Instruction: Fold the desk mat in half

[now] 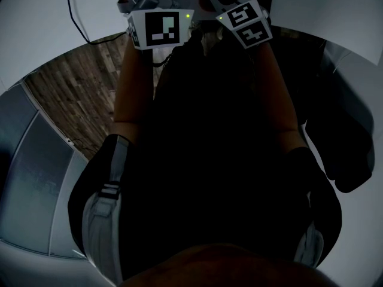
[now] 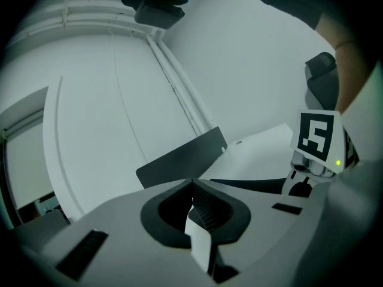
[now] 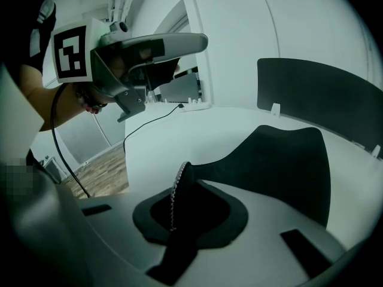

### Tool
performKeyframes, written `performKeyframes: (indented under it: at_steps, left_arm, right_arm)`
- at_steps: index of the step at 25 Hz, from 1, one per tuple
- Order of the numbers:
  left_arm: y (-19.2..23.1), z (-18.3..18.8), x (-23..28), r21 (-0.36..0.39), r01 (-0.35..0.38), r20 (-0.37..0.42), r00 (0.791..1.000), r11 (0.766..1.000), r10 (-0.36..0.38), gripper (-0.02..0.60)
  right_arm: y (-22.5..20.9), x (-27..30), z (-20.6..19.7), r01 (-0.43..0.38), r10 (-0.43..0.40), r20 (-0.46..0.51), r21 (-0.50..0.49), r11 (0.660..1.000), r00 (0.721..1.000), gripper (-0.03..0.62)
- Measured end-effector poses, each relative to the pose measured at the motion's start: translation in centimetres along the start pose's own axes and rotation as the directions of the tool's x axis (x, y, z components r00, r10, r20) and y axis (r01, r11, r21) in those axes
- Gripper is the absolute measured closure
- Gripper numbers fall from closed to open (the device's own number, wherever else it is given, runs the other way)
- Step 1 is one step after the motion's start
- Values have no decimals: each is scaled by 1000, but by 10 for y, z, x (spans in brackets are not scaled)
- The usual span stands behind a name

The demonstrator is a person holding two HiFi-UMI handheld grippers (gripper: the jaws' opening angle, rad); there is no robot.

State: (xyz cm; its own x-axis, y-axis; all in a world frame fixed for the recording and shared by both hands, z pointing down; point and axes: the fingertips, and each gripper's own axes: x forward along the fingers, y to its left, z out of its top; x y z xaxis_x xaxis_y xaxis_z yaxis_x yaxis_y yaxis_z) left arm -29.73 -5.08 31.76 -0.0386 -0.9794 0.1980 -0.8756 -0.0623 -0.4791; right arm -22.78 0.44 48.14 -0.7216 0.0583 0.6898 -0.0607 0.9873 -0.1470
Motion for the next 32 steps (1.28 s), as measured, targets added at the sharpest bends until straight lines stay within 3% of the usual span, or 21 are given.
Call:
performKeyframes:
  at_steps: [9, 18, 22, 32]
  left_arm:
    - [-4, -30, 0, -40, 12, -52, 999, 999, -14, 574]
    - [-4, -34, -1, -46, 6, -58, 998, 999, -8, 574]
    - [-5, -33, 0, -47, 12, -60, 998, 999, -15, 574]
    - [-6, -29, 0, -49, 23, -42, 999, 999, -25, 574]
  right_arm:
    - [8, 19, -17, -54, 54, -60, 9, 999, 997, 548]
    - [20, 27, -34, -116, 115, -152, 2, 993, 982, 495]
    - [33, 26, -36, -176, 175, -177, 13, 984, 968, 405]
    - [56, 22, -30, -284, 288, -159, 50, 958, 944, 285]
